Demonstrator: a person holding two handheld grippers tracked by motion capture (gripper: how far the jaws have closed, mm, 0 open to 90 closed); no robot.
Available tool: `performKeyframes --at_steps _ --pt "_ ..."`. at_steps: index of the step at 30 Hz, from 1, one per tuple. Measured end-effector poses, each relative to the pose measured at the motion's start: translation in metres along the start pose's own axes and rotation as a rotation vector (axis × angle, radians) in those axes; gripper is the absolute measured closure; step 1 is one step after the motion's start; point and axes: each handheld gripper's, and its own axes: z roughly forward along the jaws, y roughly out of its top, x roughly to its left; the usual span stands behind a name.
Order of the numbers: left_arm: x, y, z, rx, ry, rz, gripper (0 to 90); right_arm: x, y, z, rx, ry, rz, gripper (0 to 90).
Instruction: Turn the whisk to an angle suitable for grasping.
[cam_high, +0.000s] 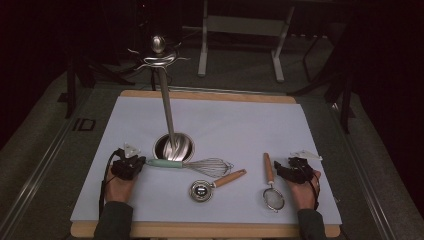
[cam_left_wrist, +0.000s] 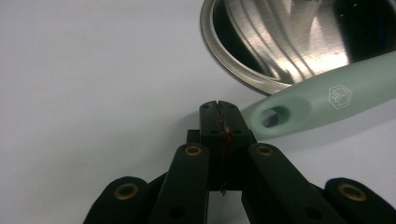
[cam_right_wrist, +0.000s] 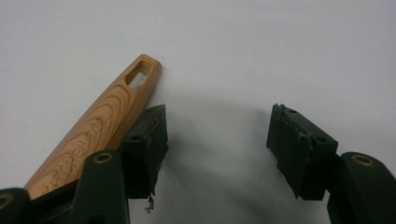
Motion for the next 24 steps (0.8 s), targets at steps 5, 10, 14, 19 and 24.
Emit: performKeyframes --at_steps 5,10,14,19,24 --pt "-0.010 -0.004 -0.002 -0.020 -0.004 -0.042 89.8 0.000 0.000 0.000 0.000 -0.001 -0.002 37.3" --pt "-0.026 -0.002 0.001 -0.038 0.000 -0.084 89.8 0.000 0.000 0.000 0.000 -0.001 -0.001 37.3" --pt "-0.041 0.002 0.002 -0.053 0.007 -0.074 89.8 0.000 0.000 0.000 0.000 0.000 -0.001 37.3" --pt "-0.042 0.001 -0.013 -0.046 0.056 -0.051 89.7 -0.001 0.000 0.000 -0.002 0.004 0.003 37.2" --pt "-0.034 -0.008 -0.027 -0.026 0.026 -0.078 89.6 0.000 0.000 0.000 0.001 0.000 -0.001 37.1"
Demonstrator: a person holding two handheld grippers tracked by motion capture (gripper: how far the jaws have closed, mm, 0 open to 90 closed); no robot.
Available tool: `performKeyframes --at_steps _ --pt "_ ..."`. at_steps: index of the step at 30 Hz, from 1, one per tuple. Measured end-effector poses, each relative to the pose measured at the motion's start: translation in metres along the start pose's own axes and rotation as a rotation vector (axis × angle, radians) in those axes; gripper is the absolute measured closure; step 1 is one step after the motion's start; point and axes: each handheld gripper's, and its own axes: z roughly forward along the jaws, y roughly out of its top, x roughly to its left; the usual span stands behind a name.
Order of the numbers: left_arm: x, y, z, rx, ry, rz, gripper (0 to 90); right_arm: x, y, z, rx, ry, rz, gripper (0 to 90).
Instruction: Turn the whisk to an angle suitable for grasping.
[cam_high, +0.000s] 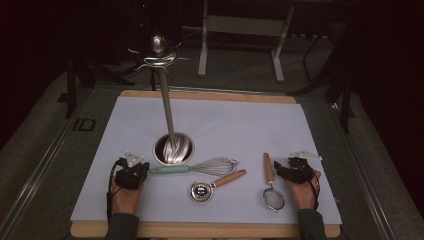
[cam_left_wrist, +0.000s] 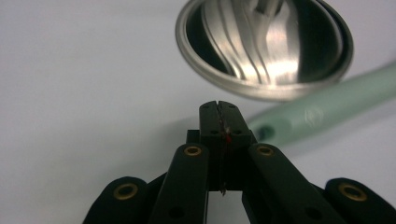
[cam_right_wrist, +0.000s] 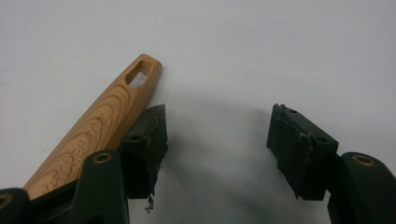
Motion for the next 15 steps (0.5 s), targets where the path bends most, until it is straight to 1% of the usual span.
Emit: performKeyframes --at_steps 2,3,5,6,7,9,10,12,15 --pt "0.001 -0.004 -0.001 0.011 -0.017 -0.014 89.7 0.000 0.000 0.000 0.000 0.000 -0.001 37.1" --pt "0.000 -0.005 0.000 0.021 -0.011 -0.010 89.6 0.000 0.000 0.000 0.000 -0.001 -0.001 37.1" --pt "-0.001 -0.006 0.004 0.041 -0.013 -0.010 89.6 0.000 0.000 0.000 0.000 -0.001 -0.001 37.1" --pt "-0.002 -0.007 0.006 0.052 -0.009 -0.003 89.8 0.000 0.000 0.000 0.000 0.000 -0.001 37.1" --pt "-0.004 -0.007 0.007 0.051 -0.007 -0.002 89.8 0.000 0.000 0.000 0.000 0.000 -0.001 37.1" --pt "-0.005 -0.006 0.007 0.049 -0.025 -0.016 89.8 0.000 0.000 0.000 -0.001 0.001 -0.001 37.1" --pt "-0.005 -0.006 0.007 0.049 -0.025 -0.016 89.8 0.000 0.000 0.000 -0.001 0.001 -0.001 37.1" --pt "-0.010 -0.005 0.010 0.046 -0.022 -0.020 89.8 0.000 0.000 0.000 -0.001 0.000 0.000 37.1" --pt "-0.017 -0.001 0.015 0.040 -0.030 -0.006 89.8 0.000 0.000 0.000 0.000 0.000 -0.001 37.1"
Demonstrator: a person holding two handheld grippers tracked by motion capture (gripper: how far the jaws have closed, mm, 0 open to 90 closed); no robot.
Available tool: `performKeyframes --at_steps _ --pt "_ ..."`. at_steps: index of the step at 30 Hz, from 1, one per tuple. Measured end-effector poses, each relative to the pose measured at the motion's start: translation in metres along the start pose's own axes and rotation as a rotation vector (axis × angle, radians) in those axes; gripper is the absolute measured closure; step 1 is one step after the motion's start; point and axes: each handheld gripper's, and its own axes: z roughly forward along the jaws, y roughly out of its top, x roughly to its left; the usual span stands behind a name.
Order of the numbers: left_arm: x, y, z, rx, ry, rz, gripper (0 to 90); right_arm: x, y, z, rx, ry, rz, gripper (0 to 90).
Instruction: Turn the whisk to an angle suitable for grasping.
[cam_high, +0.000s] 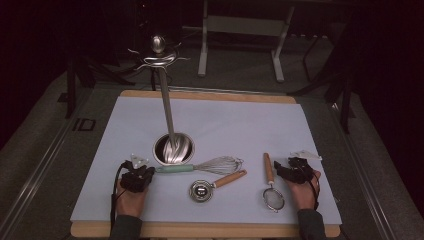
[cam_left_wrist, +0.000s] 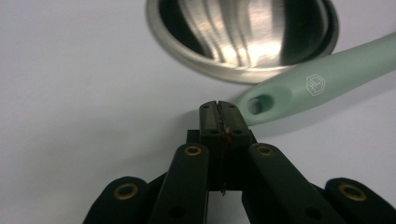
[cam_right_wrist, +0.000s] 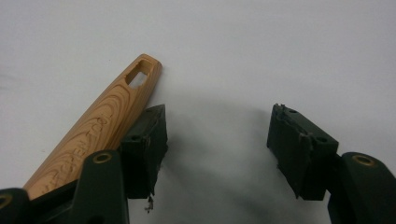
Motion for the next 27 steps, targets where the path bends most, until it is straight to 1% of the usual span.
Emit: performKeyframes --at_steps 11,14,19,21,23,25,27 --pt "-0.030 0.017 0.021 -0.019 -0.038 0.019 89.7 0.000 0.000 0.000 -0.001 0.001 0.000 37.0" --pt "-0.038 0.021 0.026 -0.026 -0.059 0.019 89.7 0.000 0.000 0.000 -0.001 0.001 0.000 37.0" --pt "-0.053 0.026 0.032 -0.030 -0.076 0.047 89.7 0.000 0.000 0.000 -0.001 0.001 0.000 37.0" --pt "-0.056 0.028 0.034 -0.033 -0.082 0.055 89.7 0.000 0.000 0.000 -0.001 0.002 0.000 36.9" --pt "-0.056 0.028 0.032 -0.043 -0.086 0.069 89.1 0.000 0.000 0.000 -0.001 0.003 0.000 36.6" --pt "-0.054 0.028 0.028 -0.052 -0.072 0.087 88.4 0.000 0.000 0.000 -0.001 0.004 0.000 36.3" --pt "-0.050 0.027 0.023 -0.065 -0.063 0.095 88.1 0.000 0.000 0.000 0.000 0.005 -0.001 35.7"
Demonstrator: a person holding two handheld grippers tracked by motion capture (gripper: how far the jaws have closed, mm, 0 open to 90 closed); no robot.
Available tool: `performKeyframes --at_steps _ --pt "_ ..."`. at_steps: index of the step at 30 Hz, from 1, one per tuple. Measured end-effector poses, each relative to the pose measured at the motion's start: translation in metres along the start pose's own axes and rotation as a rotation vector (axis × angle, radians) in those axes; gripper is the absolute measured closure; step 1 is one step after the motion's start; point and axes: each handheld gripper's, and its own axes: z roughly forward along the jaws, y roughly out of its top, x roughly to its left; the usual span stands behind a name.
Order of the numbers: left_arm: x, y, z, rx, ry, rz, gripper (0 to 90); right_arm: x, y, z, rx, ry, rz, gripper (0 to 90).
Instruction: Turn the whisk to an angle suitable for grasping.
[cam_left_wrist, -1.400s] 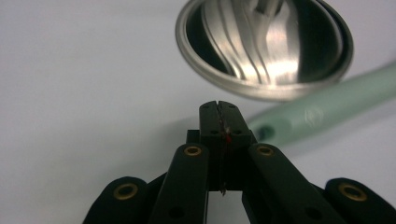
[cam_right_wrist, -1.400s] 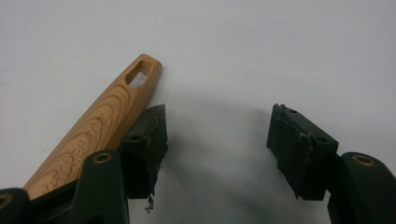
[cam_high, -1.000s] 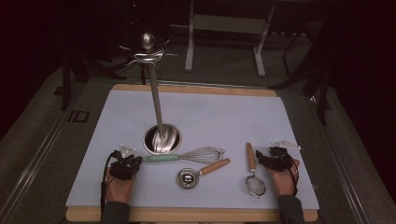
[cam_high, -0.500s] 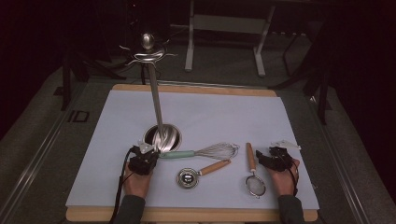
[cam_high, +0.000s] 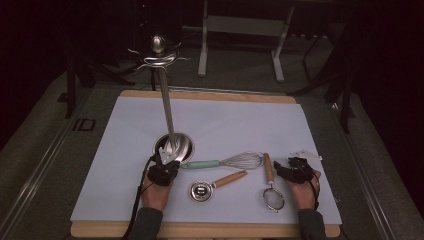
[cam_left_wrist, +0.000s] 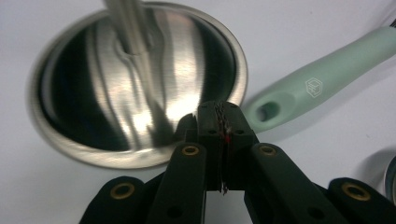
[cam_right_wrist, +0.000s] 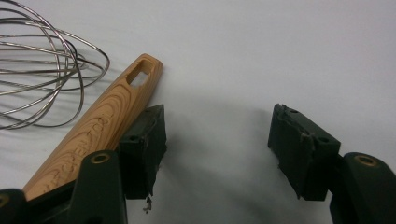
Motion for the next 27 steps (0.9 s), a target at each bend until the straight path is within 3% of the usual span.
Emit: performKeyframes --at_steps 10,14,17,22,27 --pt "0.035 -0.020 -0.025 -0.014 0.044 0.050 81.9 0.000 0.000 0.000 0.003 0.002 -0.001 35.4" --pt "0.049 -0.030 -0.033 -0.025 0.059 0.028 77.9 0.001 0.000 0.000 0.006 -0.001 -0.006 35.4" --pt "0.054 -0.032 -0.038 -0.042 0.066 0.033 75.2 0.001 0.001 0.000 0.008 -0.003 -0.007 35.4" --pt "0.061 -0.040 -0.038 -0.061 0.043 0.021 72.6 0.000 0.002 0.001 0.017 0.012 -0.011 32.7" --pt "0.067 -0.043 -0.036 -0.069 0.025 -0.007 71.6 -0.003 0.006 -0.005 -0.010 0.016 0.023 42.7"
